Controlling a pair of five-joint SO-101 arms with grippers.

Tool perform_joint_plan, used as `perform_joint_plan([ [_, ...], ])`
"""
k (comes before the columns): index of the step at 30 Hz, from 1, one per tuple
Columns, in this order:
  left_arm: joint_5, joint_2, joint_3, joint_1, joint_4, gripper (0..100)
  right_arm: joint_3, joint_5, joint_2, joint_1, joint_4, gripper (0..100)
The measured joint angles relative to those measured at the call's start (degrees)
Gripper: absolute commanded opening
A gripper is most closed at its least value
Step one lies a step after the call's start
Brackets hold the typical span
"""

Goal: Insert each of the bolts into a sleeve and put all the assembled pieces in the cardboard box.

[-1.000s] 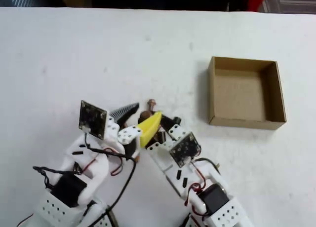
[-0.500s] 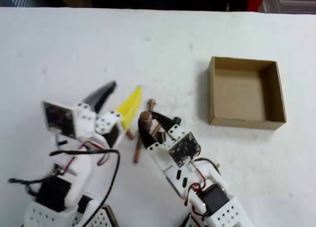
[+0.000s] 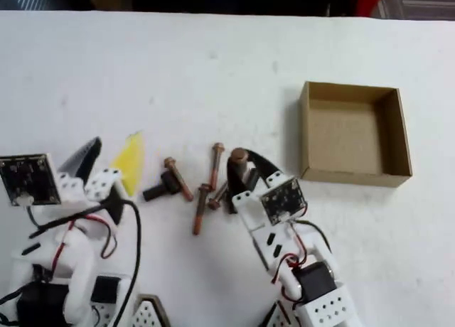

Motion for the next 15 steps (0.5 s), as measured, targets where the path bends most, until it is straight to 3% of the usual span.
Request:
perform_joint_plan([
  [6, -0.18, -9.67, 5.19, -3.69, 3.96, 3, -2.2, 0.0, 0.0, 4.57, 5.54, 1.7],
  [11, -6.59, -18.2, 11.78, -3.6, 3.96, 2, -10.2, 0.0, 0.0, 9.14, 18.11, 1.6],
  [15, -7.21, -18.46, 13.89, -3.96, 5.54, 2, -14.95, 0.09, 0.0, 12.04, 21.89, 1.6],
])
